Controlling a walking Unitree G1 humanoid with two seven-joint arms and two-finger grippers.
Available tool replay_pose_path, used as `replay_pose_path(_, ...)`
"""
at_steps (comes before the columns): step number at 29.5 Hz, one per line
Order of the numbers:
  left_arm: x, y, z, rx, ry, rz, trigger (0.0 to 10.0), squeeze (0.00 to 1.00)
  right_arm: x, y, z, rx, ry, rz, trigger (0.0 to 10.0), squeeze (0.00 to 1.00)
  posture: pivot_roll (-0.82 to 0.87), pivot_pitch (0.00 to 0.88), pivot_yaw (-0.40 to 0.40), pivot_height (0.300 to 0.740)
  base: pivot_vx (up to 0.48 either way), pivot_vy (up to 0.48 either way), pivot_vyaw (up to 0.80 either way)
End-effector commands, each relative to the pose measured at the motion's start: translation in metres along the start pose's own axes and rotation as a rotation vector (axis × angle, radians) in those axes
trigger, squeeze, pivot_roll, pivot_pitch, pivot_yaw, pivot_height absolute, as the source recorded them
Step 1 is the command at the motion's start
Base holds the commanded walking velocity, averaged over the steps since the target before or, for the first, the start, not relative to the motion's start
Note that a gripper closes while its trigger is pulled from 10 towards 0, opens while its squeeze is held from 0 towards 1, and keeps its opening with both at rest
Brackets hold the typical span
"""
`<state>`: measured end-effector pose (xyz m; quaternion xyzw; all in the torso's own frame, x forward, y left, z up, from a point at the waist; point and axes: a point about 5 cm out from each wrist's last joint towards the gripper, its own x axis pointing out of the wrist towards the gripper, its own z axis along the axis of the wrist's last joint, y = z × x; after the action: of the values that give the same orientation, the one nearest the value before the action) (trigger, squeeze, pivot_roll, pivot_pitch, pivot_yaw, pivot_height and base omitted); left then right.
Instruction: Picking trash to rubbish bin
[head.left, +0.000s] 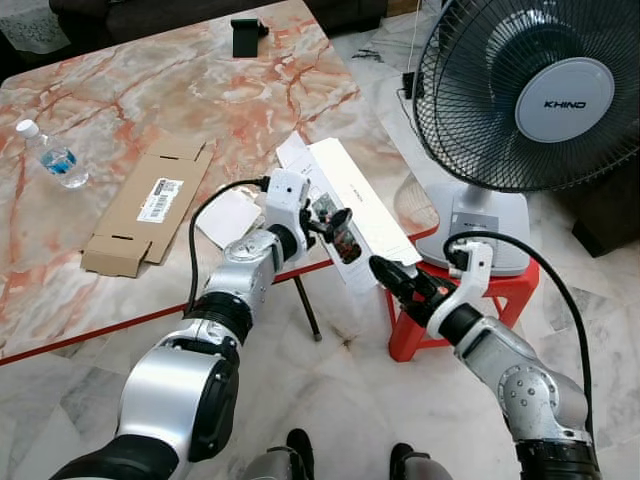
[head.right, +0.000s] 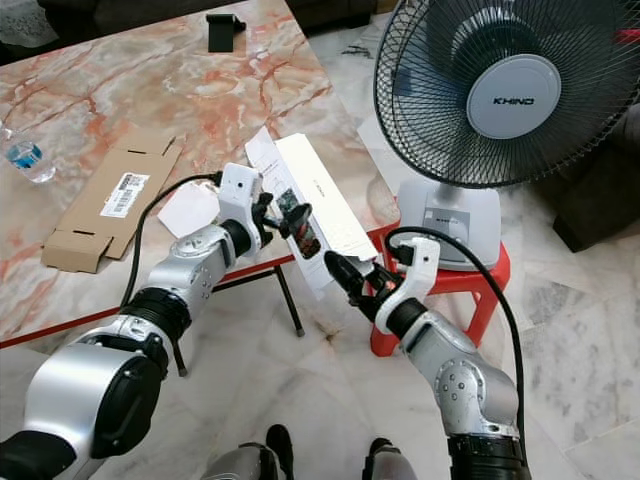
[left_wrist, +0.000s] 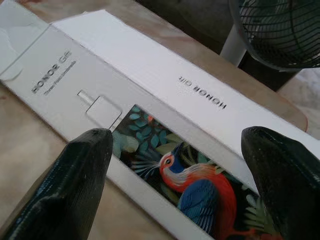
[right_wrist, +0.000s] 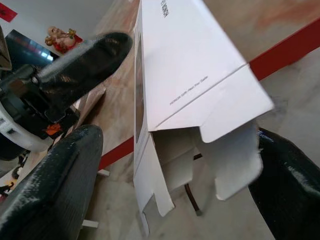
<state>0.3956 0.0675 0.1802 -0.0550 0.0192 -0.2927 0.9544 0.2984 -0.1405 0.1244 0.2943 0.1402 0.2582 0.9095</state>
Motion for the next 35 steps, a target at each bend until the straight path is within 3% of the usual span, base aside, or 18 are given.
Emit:
replay_pose_path(1,-0.001,0.000,-0.002,-0.009,0.006,-0.012,10.0,0.00,0.004,0.000,-0.005,0.005,0.012,-0.004,10.0,0.00,-0.15,0.214,0.112,0.740,0.000,0.000,0.00)
replay_pose_path(6,-0.001,-0.003,-0.003,-0.012,0.006,-0.028,10.0,0.00,0.012,0.004,-0.006,0.039,-0.014,0.008,10.0,0.00,-0.14,0.214,0.110,0.740,0.000,0.000,0.00)
replay_pose_path(7,-0.002,-0.003,-0.004,-0.014,0.007,-0.028,10.0,0.00,0.014,0.004,-0.005,0.050,-0.032,0.011,9.1,0.00,-0.14,0.214,0.110,0.740,0.000,0.000,0.00)
replay_pose_path(8,-0.002,-0.003,-0.004,-0.014,0.007,-0.028,10.0,0.00,0.014,0.004,-0.005,0.050,-0.032,0.011,9.1,0.00,-0.14,0.214,0.110,0.740,0.000,0.000,0.00)
replay_pose_path(9,-0.003,-0.003,-0.006,-0.016,0.010,-0.027,10.0,0.00,0.016,0.003,-0.004,0.064,-0.053,-0.013,0.0,0.00,-0.14,0.213,0.109,0.740,0.000,0.000,0.00)
replay_pose_path(35,-0.007,-0.004,-0.011,-0.034,0.020,-0.023,10.0,0.00,0.020,0.007,-0.001,0.092,-0.096,0.015,0.0,0.00,-0.13,0.207,0.111,0.740,0.000,0.000,0.00)
